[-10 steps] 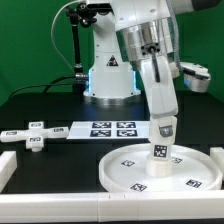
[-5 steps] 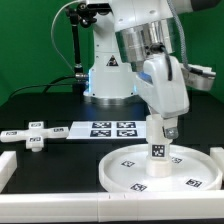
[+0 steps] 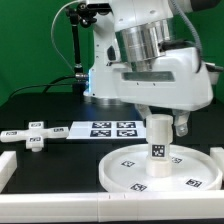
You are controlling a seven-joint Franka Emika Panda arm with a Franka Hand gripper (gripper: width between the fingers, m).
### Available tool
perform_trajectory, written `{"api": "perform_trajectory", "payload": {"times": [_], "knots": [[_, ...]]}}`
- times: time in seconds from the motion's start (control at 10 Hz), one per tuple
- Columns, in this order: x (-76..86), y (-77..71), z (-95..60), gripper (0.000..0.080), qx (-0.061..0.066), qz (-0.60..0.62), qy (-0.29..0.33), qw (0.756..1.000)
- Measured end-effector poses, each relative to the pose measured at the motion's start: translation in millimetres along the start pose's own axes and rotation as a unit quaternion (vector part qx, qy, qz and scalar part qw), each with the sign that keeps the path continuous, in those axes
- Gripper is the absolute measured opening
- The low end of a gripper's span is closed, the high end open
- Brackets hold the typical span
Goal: Assemble round table
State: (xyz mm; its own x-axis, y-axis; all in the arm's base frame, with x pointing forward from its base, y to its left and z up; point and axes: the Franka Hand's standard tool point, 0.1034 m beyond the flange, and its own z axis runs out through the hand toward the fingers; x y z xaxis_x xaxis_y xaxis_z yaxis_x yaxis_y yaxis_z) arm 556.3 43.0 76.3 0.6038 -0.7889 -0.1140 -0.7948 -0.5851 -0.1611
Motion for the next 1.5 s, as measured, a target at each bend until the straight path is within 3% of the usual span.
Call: {"api": "perform_trajectory", "payload": {"times": [0.2, 0.4, 0.9, 1.1, 1.2, 1.4, 1.5], "knots": [[2.2, 0.2, -1.0, 0.0649, -0.008, -0.100, 0.006, 0.995], [2.1, -3.4, -3.4, 0.0649, -0.024, -0.224, 0.009, 0.974], [3.6, -5.0, -4.3, 0.0649, -0.028, -0.394, 0.007, 0.919], [4.2, -4.3, -4.4, 0.0649, -0.041, -0.495, 0.007, 0.868], [5.0, -4.2, -4.8, 0.0649, -0.042, -0.528, 0.006, 0.848], [6.5, -6.0, -6.6, 0.0649, -0.050, -0.629, 0.002, 0.776], [6.7, -7.1, -7.4, 0.0649, -0.049, -0.648, 0.004, 0.760]]}}
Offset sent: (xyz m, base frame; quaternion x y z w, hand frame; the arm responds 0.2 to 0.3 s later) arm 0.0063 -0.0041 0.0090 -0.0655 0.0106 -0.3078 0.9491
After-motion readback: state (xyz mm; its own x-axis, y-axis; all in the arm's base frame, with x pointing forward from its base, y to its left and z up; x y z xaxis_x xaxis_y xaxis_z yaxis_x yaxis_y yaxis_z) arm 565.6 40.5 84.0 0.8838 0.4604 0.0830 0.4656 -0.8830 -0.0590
